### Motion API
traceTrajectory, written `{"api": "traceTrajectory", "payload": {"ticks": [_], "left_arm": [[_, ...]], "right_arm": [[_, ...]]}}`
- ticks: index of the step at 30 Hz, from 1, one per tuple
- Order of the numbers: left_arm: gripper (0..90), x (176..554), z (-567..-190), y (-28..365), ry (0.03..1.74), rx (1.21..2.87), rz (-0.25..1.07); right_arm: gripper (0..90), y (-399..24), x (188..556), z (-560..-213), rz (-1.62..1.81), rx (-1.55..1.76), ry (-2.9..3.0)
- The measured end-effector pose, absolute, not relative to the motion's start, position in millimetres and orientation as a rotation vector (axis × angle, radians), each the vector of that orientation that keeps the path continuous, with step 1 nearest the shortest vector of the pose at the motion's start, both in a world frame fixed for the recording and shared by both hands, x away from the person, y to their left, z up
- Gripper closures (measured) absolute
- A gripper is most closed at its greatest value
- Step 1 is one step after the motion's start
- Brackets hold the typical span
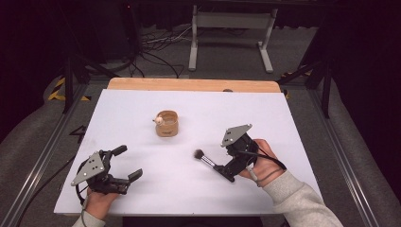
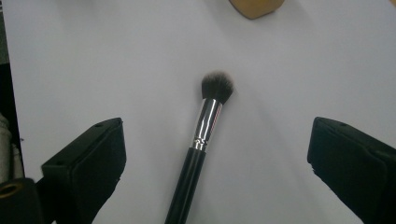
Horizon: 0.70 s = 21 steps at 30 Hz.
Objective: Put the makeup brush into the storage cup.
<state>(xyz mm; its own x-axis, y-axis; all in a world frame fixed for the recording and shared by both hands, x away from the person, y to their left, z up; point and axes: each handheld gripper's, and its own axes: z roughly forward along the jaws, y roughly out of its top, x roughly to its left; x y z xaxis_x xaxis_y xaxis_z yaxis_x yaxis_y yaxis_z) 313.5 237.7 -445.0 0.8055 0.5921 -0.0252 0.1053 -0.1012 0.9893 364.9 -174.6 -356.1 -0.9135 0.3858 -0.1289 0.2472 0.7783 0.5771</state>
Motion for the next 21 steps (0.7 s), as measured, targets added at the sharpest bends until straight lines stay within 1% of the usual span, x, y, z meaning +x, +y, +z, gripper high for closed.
{"api": "traceTrajectory", "payload": {"ticks": [10, 15, 21], "left_arm": [[1.9, 314, -446, 237, 0.558, 1.644, 0.432], [2.0, 314, -446, 238, 0.563, 1.631, 0.424], [2.0, 315, -446, 238, 0.566, 1.626, 0.411]], "right_arm": [[6.2, -170, 373, -359, 0.708, 0.494, 2.805], [8.8, -166, 378, -360, 0.637, 0.504, 2.858], [9.6, -160, 383, -365, 0.542, 0.521, 2.91]]}}
